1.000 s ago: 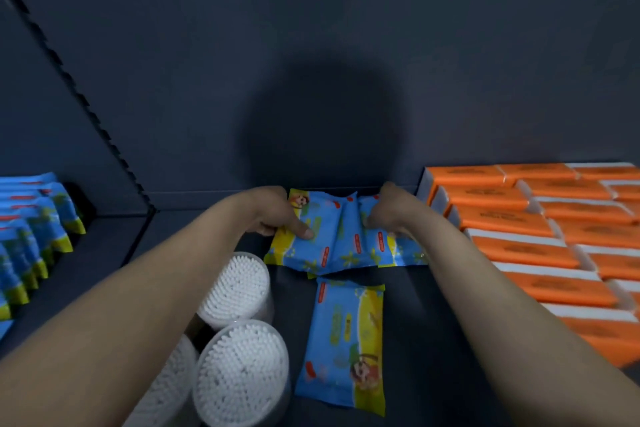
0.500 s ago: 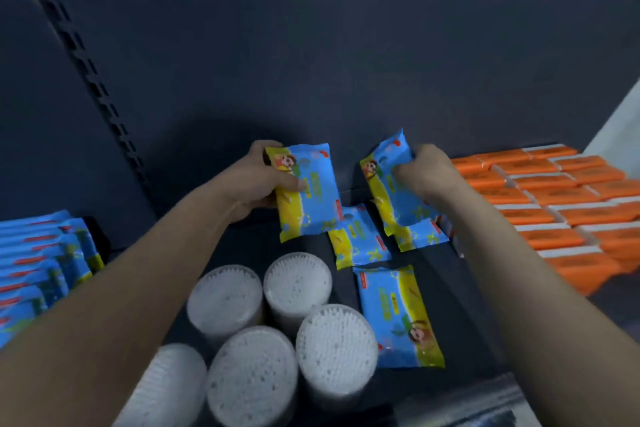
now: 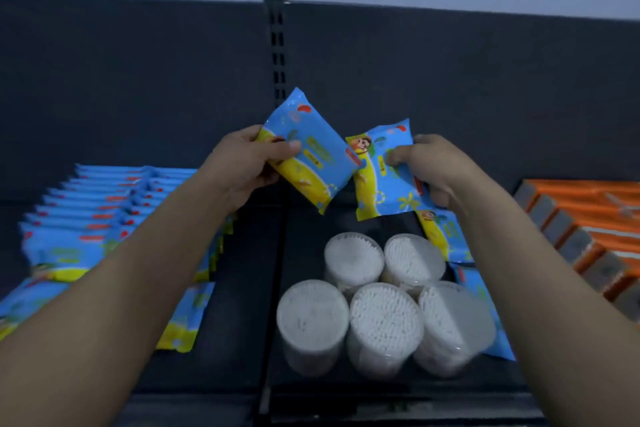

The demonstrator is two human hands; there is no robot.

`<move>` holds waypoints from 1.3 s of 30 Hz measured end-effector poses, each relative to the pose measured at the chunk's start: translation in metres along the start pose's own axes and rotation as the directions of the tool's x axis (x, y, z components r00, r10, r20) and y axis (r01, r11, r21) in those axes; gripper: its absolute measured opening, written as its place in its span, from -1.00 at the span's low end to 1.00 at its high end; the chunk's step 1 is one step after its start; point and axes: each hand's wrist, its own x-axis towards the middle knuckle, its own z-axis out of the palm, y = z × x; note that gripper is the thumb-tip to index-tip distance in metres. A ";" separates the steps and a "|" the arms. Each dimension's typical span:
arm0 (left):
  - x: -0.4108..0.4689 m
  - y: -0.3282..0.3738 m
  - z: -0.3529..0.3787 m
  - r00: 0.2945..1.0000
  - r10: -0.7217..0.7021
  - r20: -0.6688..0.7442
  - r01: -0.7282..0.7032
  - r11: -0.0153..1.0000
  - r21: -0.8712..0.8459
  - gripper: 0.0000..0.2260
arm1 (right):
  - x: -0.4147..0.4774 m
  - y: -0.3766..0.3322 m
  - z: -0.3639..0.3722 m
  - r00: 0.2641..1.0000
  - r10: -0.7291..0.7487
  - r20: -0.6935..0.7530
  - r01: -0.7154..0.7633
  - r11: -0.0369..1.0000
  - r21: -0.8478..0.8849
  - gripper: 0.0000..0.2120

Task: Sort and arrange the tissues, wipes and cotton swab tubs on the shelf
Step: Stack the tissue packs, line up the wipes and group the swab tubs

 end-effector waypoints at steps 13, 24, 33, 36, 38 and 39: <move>-0.127 -0.003 -0.159 0.910 0.035 -0.414 -0.055 0.998 -0.037 -0.80 | -0.032 -0.040 0.157 0.857 -0.098 0.506 0.264 0.926 -0.269 -0.76; -0.156 -0.045 -0.283 0.951 -0.154 -0.267 0.161 0.987 0.002 -0.77 | -0.083 -0.034 0.267 0.801 0.026 0.598 0.524 0.452 -0.721 -0.76; -0.133 -0.079 -0.328 0.940 -0.334 -0.068 0.338 0.940 0.054 -0.66 | -0.106 -0.011 0.304 0.886 0.161 0.435 0.351 0.382 -0.855 -0.46; -0.128 -0.089 -0.332 0.939 -0.338 -0.060 0.343 0.926 0.157 -0.67 | -0.107 -0.006 0.310 0.901 0.184 0.394 0.313 0.353 -0.882 -0.42; -0.127 -0.093 -0.332 0.948 -0.313 -0.058 0.318 0.916 0.246 -0.69 | -0.106 -0.003 0.314 0.911 0.176 0.373 0.296 0.349 -0.889 -0.39; -0.127 -0.092 -0.332 0.955 -0.291 -0.065 0.297 0.910 0.289 -0.69 | -0.105 -0.002 0.315 0.914 0.173 0.366 0.290 0.353 -0.890 -0.37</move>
